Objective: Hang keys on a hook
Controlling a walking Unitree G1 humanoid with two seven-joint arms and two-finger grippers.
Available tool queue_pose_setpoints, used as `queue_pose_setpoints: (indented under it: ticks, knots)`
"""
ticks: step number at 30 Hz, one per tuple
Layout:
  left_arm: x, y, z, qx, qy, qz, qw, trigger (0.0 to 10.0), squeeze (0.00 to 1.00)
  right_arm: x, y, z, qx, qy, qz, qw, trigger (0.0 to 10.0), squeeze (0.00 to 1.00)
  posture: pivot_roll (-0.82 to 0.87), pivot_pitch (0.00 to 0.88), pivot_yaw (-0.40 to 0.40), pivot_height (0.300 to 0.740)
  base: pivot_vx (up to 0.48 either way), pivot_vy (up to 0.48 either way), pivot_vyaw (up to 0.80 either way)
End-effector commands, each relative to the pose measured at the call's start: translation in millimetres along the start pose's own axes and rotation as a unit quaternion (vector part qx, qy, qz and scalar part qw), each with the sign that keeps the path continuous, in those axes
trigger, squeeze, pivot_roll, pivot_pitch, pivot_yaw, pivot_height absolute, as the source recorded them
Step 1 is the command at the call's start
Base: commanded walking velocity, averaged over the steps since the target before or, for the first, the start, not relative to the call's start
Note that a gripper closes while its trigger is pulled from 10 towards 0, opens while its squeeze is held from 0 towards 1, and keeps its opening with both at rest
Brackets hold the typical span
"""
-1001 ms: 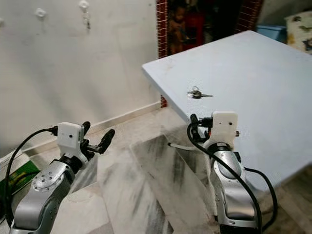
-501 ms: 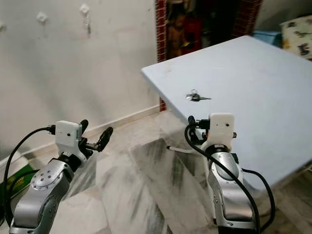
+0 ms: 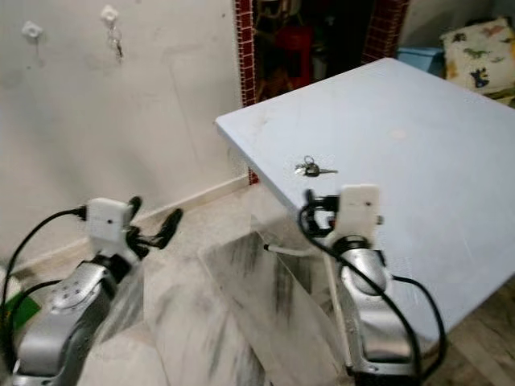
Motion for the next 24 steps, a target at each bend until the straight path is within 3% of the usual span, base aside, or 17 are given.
queue_pose_setpoints:
  ticks: [1, 24]
  knots:
    - [-0.3, 1.0, -4.2, -0.005, -0.012, -0.001, 1.0, 10.0, 0.0, -0.6, 2.5, -2.0, -0.001, -0.005, -0.004, 1.0, 10.0, 0.0, -0.02, 0.0, 0.083, 0.74, 0.296, 0.0, 0.0]
    - [0.0, -0.8, -5.4, -0.009, -0.016, 0.004, 1.0, 10.0, 0.0, -1.3, 0.8, 0.0, 0.002, -0.002, -0.003, 1.0, 10.0, 0.0, -0.01, 0.0, 0.083, 0.74, 0.299, 0.0, 0.0]
Point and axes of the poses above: a point about 5 cm out from each wrist's last joint towards the gripper, its own x axis pointing back from the gripper into the wrist, its own y axis along the axis of the wrist's last joint, z = x × y, the point moved 4 cm from there along -x, pointing out of the wrist towards the gripper, and after that the axes turned 4 degrees about -x, right-handed, at the moved point
